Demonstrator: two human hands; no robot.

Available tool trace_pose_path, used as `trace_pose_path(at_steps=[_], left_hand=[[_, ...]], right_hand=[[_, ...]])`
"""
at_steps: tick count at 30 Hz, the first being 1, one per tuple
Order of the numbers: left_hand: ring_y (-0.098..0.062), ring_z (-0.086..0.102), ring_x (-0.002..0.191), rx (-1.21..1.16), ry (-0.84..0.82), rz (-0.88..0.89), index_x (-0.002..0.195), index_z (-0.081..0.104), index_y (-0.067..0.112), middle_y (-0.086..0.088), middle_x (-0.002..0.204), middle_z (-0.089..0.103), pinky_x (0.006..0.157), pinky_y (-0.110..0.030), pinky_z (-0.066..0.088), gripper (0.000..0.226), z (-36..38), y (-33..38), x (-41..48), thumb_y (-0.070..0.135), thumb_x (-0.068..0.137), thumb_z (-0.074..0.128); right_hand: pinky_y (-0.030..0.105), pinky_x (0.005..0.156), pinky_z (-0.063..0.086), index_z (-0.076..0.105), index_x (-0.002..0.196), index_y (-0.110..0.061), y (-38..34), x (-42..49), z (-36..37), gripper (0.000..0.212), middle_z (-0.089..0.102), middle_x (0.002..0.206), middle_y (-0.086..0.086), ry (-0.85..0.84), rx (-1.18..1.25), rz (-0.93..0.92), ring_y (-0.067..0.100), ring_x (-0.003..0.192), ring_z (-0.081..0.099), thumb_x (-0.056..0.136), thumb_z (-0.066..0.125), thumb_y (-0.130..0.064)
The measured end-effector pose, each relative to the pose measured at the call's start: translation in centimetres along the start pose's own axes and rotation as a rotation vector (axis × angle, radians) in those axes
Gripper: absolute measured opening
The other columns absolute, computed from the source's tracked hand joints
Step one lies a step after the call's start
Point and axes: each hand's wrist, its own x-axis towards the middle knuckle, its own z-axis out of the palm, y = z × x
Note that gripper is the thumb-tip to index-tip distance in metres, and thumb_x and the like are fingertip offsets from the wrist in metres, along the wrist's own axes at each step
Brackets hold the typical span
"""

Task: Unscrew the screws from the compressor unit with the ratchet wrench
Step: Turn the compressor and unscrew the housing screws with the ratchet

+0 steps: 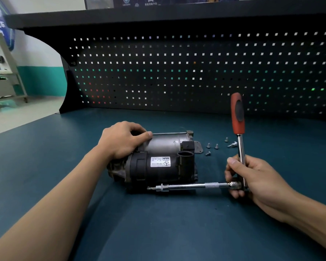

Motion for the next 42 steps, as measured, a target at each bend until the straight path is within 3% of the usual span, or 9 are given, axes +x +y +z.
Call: trace_pose_path(at_steps=[23,35,42], left_hand=[[-0.010,0.061,0.094,-0.006,0.001,-0.003,0.088,0.070,0.047,0.025,0.092,0.069,0.079,-0.033,0.039,0.043,-0.1,0.1,0.3,0.076,0.073,0.042],[-0.010,0.061,0.094,-0.017,-0.007,-0.013,0.085,0.069,0.047,0.025,0.089,0.067,0.079,-0.033,0.037,0.039,-0.1,0.4,0.2,0.075,0.073,0.044],[-0.010,0.060,0.092,-0.007,0.011,-0.022,0.082,0.068,0.048,0.025,0.085,0.066,0.078,-0.033,0.035,0.038,0.3,0.1,0.1,0.076,0.073,0.044]], right_hand=[[0.025,0.037,0.037,0.055,0.083,-0.007,-0.6,-0.4,0.4,0.026,0.059,0.059,0.005,0.114,-0.038,0.047,0.023,0.041,0.048,0.102,0.053,-0.023],[0.022,0.035,0.037,0.054,0.084,-0.010,0.0,-1.2,1.0,0.025,0.059,0.055,-0.001,0.223,-0.028,0.036,0.020,0.039,0.050,0.103,0.053,-0.025],[0.024,0.040,0.043,0.055,0.084,-0.011,-0.1,-1.2,0.9,0.027,0.059,0.057,-0.001,0.157,-0.030,0.085,0.022,0.046,0.057,0.103,0.053,-0.030]])
